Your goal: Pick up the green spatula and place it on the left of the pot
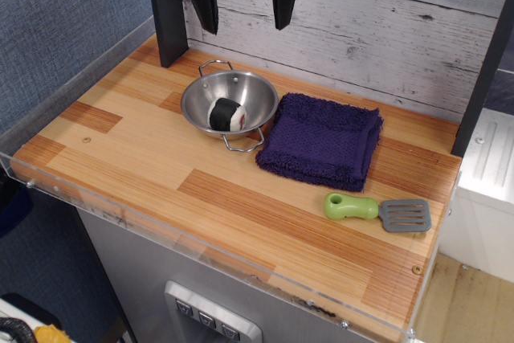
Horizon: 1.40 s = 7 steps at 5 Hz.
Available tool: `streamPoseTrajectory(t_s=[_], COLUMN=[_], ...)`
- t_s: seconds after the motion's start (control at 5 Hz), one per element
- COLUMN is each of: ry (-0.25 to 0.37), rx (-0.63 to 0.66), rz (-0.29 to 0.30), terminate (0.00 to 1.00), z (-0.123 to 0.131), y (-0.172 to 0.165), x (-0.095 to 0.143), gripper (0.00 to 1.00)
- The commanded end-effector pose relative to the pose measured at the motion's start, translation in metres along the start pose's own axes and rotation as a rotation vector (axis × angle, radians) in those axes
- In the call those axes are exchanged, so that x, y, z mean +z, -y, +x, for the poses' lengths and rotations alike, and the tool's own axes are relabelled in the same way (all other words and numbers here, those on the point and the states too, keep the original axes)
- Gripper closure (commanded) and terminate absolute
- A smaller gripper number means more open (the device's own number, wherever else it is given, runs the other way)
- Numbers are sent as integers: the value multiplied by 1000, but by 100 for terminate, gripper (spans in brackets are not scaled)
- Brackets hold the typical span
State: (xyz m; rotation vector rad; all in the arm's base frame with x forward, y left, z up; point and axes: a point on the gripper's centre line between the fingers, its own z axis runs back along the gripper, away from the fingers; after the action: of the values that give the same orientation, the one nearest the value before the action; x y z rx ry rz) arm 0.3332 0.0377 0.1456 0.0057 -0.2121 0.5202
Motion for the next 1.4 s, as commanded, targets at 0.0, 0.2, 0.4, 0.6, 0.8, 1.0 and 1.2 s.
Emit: streamPoseTrajectory(t_s=[0.0, 0.2, 0.4, 0.6, 0.8, 1.0, 1.2], ry=[0, 10, 84, 76, 40, 33, 26], rx=[0, -147, -320, -493, -728, -949, -1125], rz=[0, -7, -4, -38, -84, -122, -133], terminate=[0, 0, 0, 0, 0, 0, 0], z=[0, 4, 13, 9, -10, -38, -70], y=[0, 5, 9, 20, 30, 37, 36], x=[0, 2, 6, 6, -2, -5, -7], gripper=[0, 0, 0, 0, 0, 0, 0])
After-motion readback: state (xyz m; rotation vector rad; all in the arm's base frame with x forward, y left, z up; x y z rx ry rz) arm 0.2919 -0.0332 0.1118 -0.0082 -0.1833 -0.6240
